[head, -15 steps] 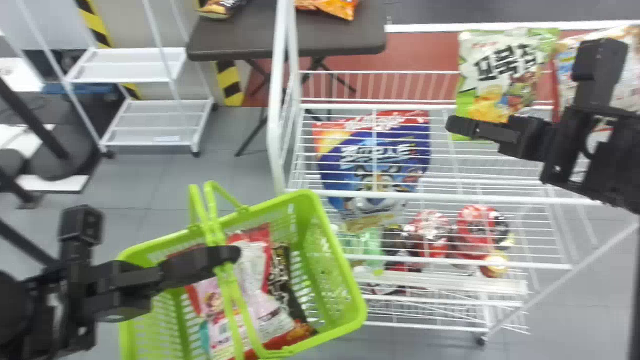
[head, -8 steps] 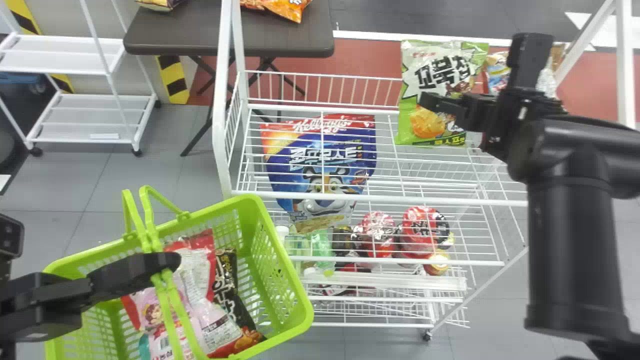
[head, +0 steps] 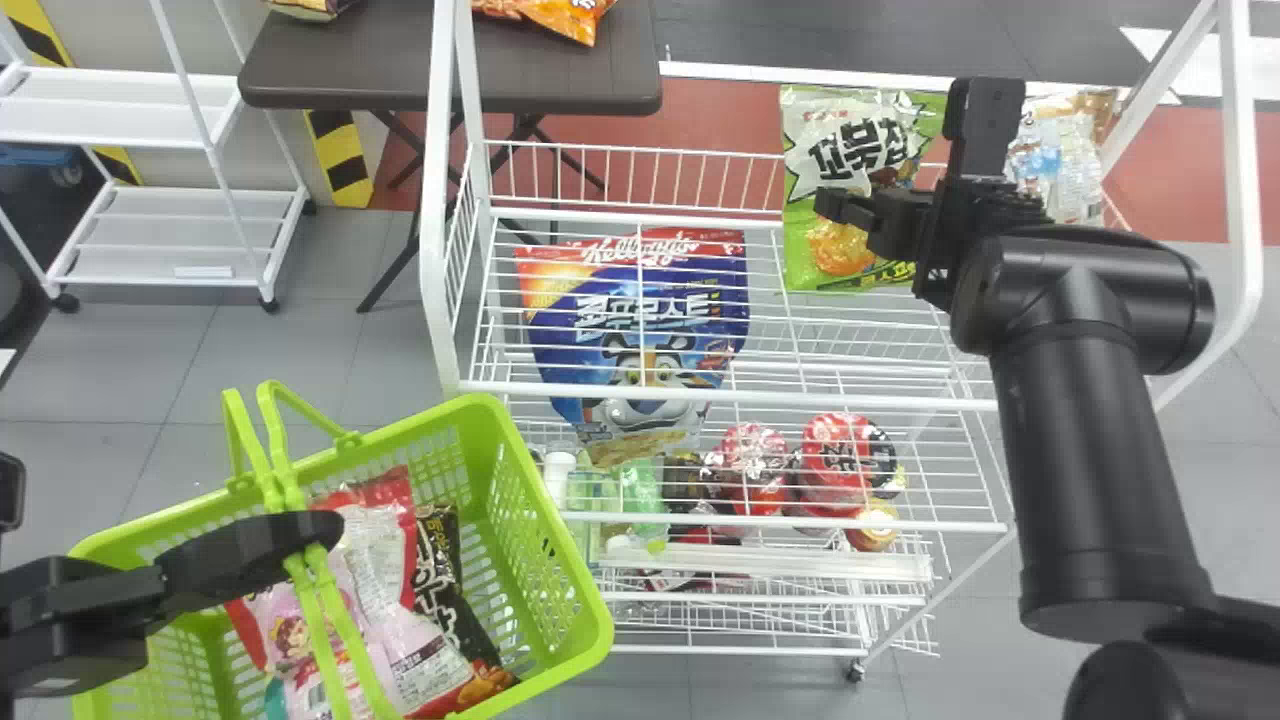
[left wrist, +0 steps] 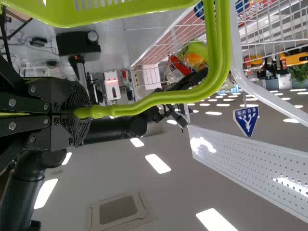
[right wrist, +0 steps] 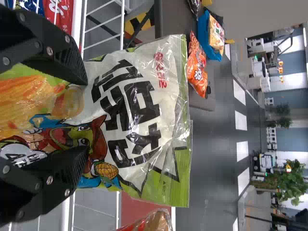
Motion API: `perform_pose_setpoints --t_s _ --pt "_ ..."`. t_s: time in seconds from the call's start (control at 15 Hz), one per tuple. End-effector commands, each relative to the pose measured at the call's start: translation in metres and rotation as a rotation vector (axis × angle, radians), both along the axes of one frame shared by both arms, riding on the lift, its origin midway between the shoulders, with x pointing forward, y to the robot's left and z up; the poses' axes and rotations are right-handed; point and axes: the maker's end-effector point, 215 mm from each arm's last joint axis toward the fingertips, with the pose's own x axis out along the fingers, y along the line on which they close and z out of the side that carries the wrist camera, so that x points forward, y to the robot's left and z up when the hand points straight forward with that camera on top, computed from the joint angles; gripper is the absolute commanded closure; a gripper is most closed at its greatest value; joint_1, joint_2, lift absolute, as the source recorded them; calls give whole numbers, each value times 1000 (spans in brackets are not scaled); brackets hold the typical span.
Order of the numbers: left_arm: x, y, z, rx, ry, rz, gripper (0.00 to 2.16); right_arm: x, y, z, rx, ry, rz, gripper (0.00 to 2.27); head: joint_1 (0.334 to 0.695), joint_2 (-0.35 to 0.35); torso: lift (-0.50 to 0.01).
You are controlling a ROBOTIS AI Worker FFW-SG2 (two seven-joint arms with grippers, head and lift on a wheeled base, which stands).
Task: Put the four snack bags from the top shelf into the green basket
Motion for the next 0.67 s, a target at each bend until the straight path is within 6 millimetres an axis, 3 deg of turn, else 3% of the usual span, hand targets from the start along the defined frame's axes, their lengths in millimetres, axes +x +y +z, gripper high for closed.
perform_pose_setpoints --t_s 0.0,0.2,0.33,0.6 --pt "-1 0 3 -10 -4 -2 2148 -6 0 8 8 -21 -3 2253 695 -67 0" --pt "-1 0 3 -9 -4 -8 2148 -17 -3 10 14 -8 -8 2253 695 -70 0" --pt "-1 1 3 -7 -5 -7 2148 -32 1 24 56 -23 -6 2253 695 -72 0" --pt "-1 3 3 -5 -3 -4 2148 -80 29 58 157 -32 54 2253 695 -63 0"
